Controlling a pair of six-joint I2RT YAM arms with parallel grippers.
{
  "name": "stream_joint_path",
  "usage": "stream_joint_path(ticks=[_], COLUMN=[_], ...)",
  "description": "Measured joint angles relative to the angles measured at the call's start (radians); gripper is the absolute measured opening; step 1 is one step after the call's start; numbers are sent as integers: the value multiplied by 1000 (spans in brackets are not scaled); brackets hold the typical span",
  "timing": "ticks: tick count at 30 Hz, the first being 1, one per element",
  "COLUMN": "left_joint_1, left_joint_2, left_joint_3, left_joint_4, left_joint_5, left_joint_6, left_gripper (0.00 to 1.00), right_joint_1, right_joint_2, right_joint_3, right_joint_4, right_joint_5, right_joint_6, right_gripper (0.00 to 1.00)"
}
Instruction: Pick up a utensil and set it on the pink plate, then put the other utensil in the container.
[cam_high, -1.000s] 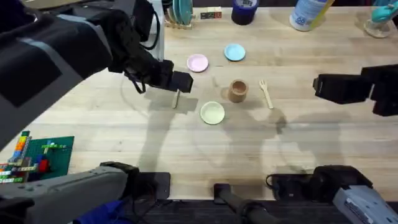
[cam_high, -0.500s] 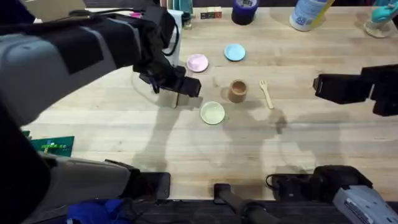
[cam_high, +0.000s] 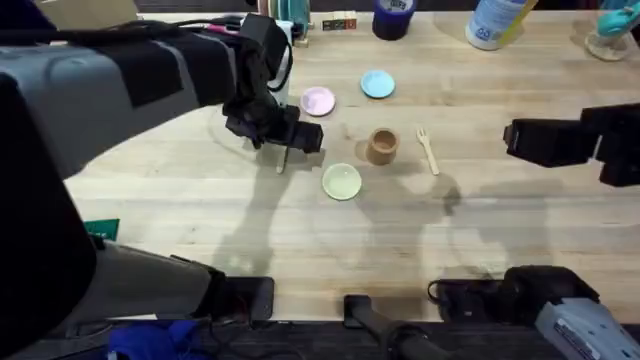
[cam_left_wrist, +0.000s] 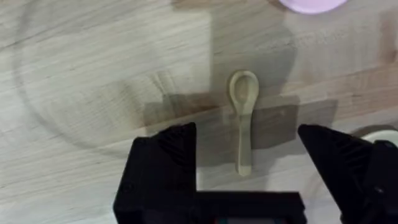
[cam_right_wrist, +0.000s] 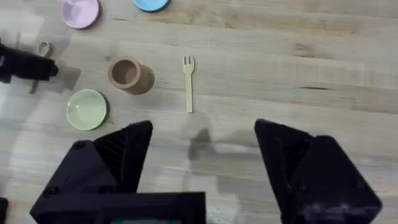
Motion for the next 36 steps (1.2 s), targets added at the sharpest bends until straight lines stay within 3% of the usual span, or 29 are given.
stream_joint_path(ticks=[23, 26, 31, 36], left_joint_1=[0, 0, 2, 2], left_joint_2=[30, 31, 32, 32], left_joint_3=[5, 5, 5, 5], left_joint_4=[-10, -10, -9, -9], left_joint_5=[-26, -36, -49, -42], left_joint_6=[-10, -10, -10, -12], left_gripper=[995, 905, 655, 337], right_joint_1=[0, 0, 0, 0], right_joint_2=[0, 0, 0, 0], right_joint_3=[0, 0, 0, 0], right_joint_4=[0, 0, 0, 0], right_joint_5=[0, 0, 0, 0], right_joint_6=[0, 0, 0, 0], right_gripper=[998, 998, 998, 997])
